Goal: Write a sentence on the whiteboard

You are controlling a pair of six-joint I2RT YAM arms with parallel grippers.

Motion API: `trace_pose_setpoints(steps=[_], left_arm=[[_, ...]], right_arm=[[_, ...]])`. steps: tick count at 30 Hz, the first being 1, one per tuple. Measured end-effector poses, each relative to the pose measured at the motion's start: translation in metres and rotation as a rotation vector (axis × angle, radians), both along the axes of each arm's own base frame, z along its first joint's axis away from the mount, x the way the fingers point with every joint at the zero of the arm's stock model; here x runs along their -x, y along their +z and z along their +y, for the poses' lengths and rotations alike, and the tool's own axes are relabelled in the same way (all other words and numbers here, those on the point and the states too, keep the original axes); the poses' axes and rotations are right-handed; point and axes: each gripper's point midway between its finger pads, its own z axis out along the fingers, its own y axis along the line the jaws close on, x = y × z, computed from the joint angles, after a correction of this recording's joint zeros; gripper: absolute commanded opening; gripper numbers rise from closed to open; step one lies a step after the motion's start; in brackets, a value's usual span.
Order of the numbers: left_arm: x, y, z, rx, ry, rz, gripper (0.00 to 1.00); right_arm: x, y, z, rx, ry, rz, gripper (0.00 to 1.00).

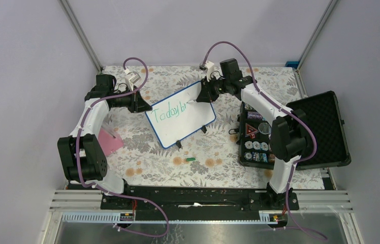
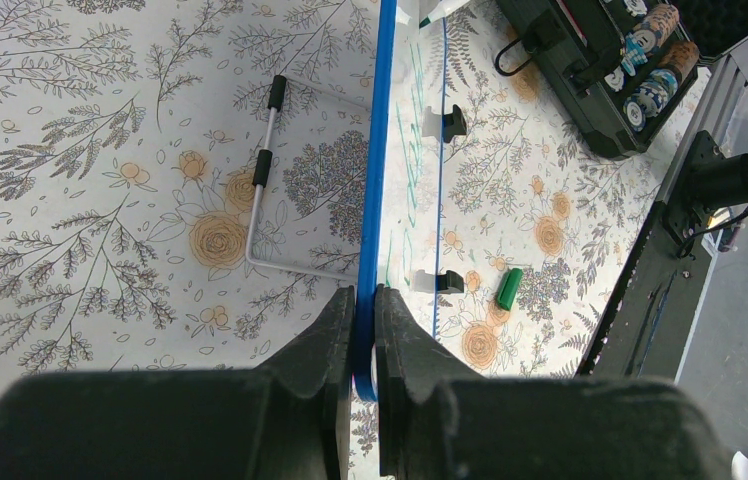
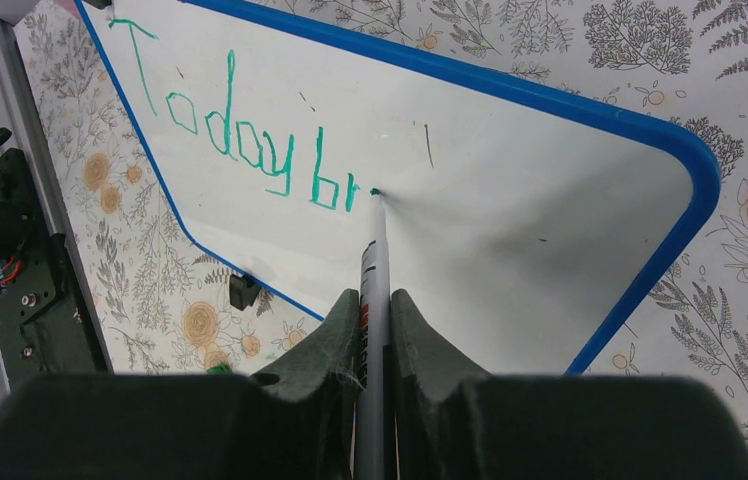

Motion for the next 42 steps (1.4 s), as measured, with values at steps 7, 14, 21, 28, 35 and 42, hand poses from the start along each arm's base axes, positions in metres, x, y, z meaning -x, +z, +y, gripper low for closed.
trace_pose_setpoints(steps=[7,14,21,28,35,42], left_arm=[[0.0,0.0,0.0,0.0,0.0,0.0,0.0],[0.0,0.0,0.0,-0.001,0.001,0.0,0.0],[0.0,0.0,0.0,-0.002,0.001,0.0,0.0],[0.0,0.0,0.0,-0.003,0.002,0.0,0.0],[0.0,0.0,0.0,-0.002,0.001,0.0,0.0],[0.0,0.0,0.0,-0.002,0.0,0.0,0.0]], right_arm=[[0.001,-0.002,0.0,0.002,0.005,0.002,0.0],[0.005,-0.008,-0.001,0.008,0.013,0.017,0.0],[0.01,-0.016,-0.003,0.018,0.018,0.034,0.0],[0.012,-0.019,-0.003,0.023,0.022,0.037,0.0],[0.011,-0.019,-0.004,0.025,0.024,0.03,0.0],[0.011,-0.017,-0.005,0.031,0.022,0.031,0.0]])
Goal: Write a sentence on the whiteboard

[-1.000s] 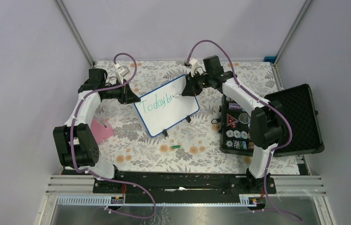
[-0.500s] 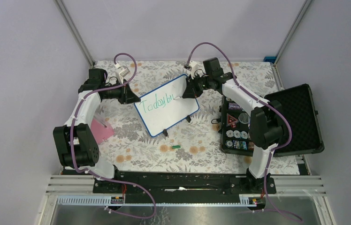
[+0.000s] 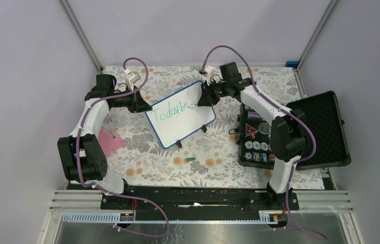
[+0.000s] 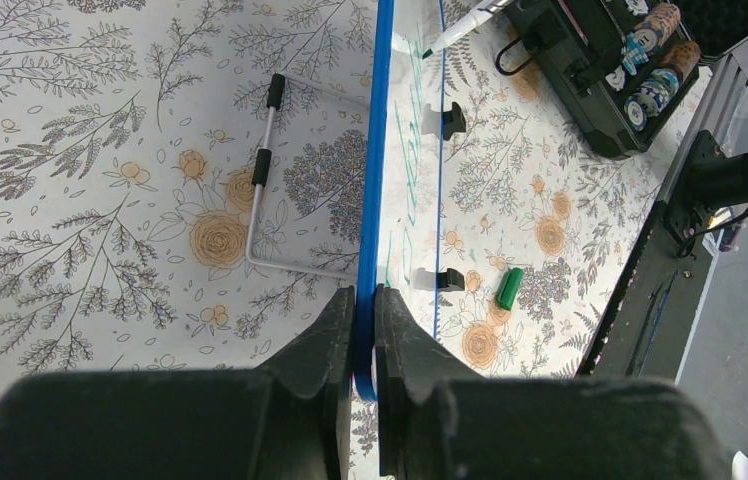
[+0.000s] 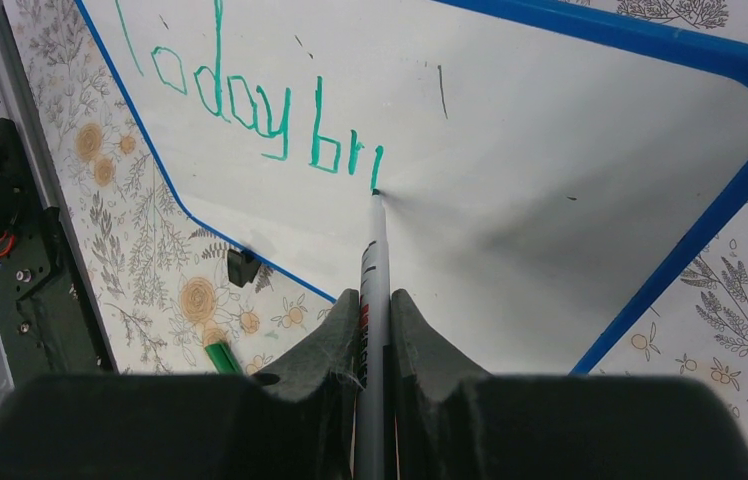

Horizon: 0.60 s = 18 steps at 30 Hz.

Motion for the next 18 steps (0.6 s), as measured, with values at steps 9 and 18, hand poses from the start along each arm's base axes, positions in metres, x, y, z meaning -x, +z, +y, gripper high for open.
trace_pose_setpoints(steps=[9,18], left_arm=[[0.0,0.0,0.0,0.0,-0.001,0.0,0.0],[0.0,0.0,-0.001,0.0,-0.004,0.0,0.0]], right_arm=[[0.0,0.004,0.0,-0.002,-0.001,-0.006,0.0],[-0.006,0.018,0.003,-0.019,-0.002,-0.038,0.0]])
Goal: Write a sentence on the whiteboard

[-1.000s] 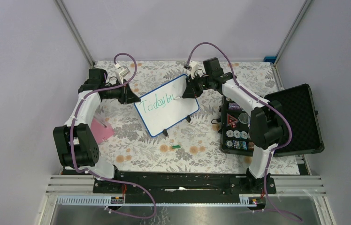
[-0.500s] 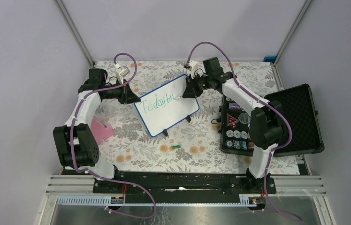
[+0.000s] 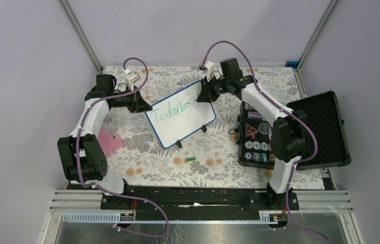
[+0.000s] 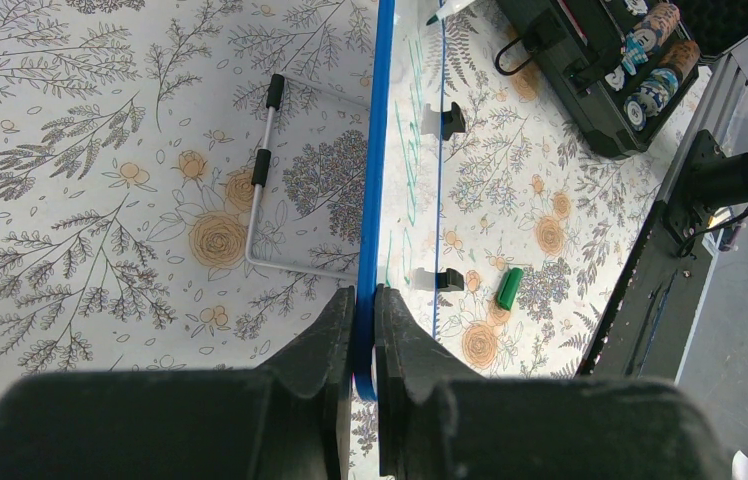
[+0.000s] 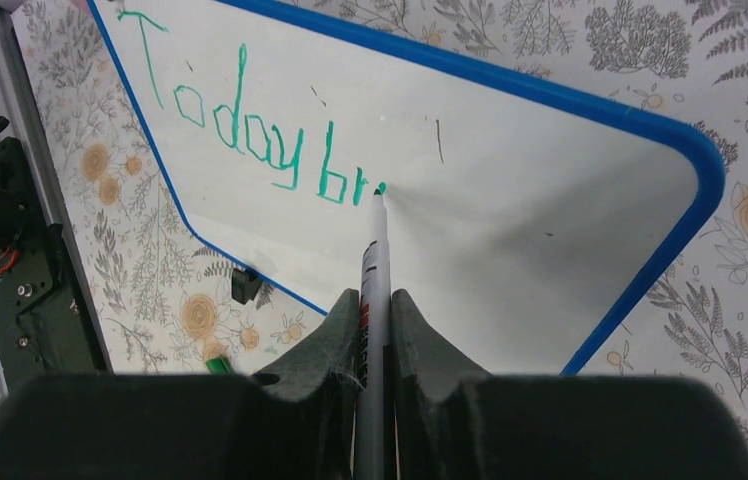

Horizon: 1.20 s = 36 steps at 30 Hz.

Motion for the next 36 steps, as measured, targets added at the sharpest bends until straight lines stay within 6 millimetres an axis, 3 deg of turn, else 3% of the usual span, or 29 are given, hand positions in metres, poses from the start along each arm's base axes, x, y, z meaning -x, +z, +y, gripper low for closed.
trace_pose_setpoints(steps=[16,36], left_arm=[[0.0,0.0,0.0,-0.002,-0.003,-0.003,0.0],[0.0,0.0,-0.001,-0.002,-0.004,-0.003,0.0]], right_arm=[[-0.008,0.02,0.004,-0.026,-0.008,-0.034,0.0],[-0.01,0.007,0.005,-0.012,-0.011,-0.01,0.0]])
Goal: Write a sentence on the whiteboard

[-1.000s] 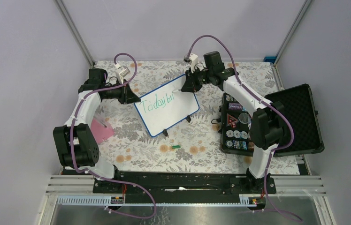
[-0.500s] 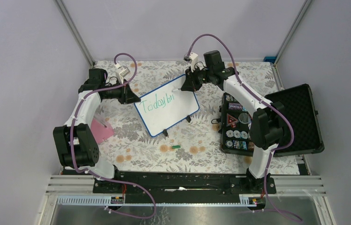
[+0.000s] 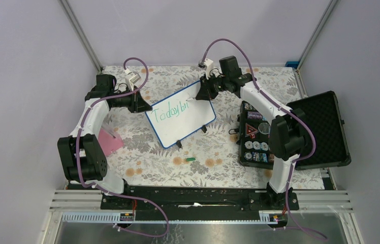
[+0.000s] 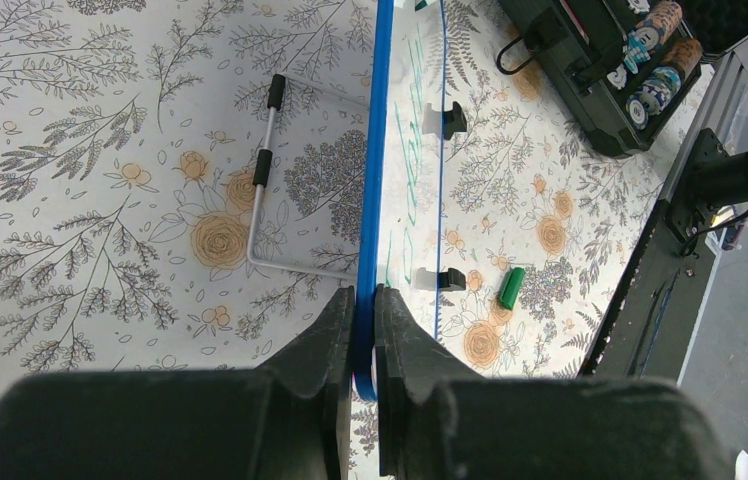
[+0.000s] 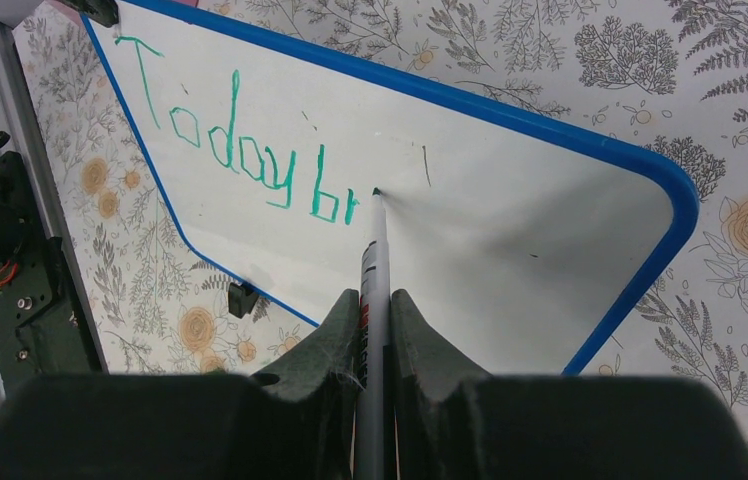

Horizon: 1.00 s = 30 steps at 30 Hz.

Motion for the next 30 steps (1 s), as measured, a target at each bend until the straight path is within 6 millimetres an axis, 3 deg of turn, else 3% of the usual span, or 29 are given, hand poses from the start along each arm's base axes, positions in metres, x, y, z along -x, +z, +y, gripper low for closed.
trace_pose_setpoints(steps=[30], left_arm=[[-0.0003,-0.0005,0.0003,-0.004,0.0,-0.003,0.0]], right_arm=[[0.0026,0.0011,0.0014,-0.009,0.015,0.009,0.0]])
